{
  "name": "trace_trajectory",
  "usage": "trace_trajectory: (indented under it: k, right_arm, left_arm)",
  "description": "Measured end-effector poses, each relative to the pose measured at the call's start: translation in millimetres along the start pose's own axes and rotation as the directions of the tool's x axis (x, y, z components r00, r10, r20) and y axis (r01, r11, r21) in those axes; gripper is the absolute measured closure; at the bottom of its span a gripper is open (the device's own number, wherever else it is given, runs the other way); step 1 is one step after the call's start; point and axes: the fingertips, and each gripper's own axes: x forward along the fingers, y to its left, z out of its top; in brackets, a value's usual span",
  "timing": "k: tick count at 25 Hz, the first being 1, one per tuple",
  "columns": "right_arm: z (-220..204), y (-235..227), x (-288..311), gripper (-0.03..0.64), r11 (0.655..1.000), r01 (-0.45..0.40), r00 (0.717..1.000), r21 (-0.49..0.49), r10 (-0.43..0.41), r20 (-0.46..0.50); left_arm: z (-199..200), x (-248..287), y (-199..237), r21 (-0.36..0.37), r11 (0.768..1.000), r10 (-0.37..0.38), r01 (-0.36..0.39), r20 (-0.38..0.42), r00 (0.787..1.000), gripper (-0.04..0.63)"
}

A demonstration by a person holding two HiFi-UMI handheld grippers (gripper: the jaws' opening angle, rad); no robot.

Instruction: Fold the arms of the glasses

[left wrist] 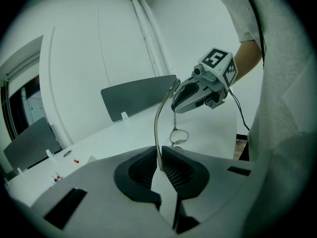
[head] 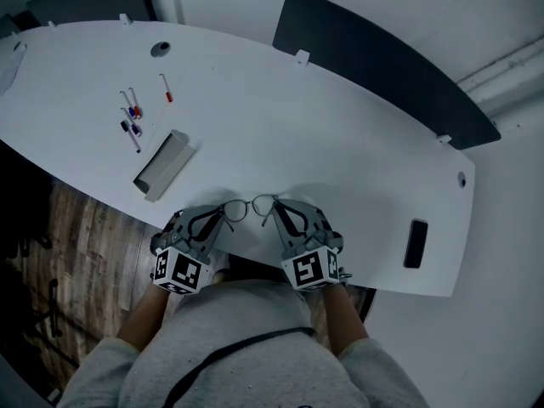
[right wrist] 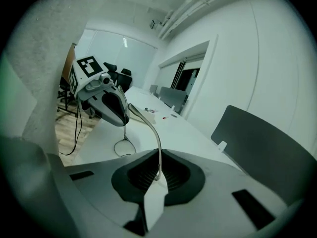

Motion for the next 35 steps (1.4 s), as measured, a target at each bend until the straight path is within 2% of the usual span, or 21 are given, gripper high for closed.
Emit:
trace_trajectory:
  k: [4,7,9,13,21,35]
  right_arm:
    - [4,5,7,0.584,0.991,-0.012,0.997,-0.136,0.002,-0.071]
    - [8,14,14,0.584,0.967,-0.039,0.993,-0.253,0.01,-0.116]
    - [9,19,19,0.584,0.953,-0.054,0.99,-0.298,0.013,-0.139]
    - [10,26,28,0.584,0.93,-0.08,0.985,-0.36,0.019,-0.171]
    - [9,38,41,0.584,0.858,-0.143,0.969,-0.492,0.02,-0.248]
    - [-5,65,56,0.584,0.75,-0.258,0.939,-0.609,0.046,-0.34]
  left_arm:
    - [-4,-1,0,-0.018,1.0,-0.007,0.007,0.001,1.0,0.554]
    - [-4,-2,0,-0.019,1.0,-0.005,0.005,0.001,1.0,0.554]
    - [-4,-2,1,-0.021,1.0,-0.004,0.004,0.003,1.0,0.554]
    - [-5,-3,3,-0.023,1.0,-0.007,0.007,0.004,1.0,0.554]
    - [-12,-7,2,-0.038,0.999,-0.007,0.007,-0.002,1.0,0.554]
    - [-16,-12,0,-0.041,0.999,-0.01,0.009,-0.012,1.0,0.554]
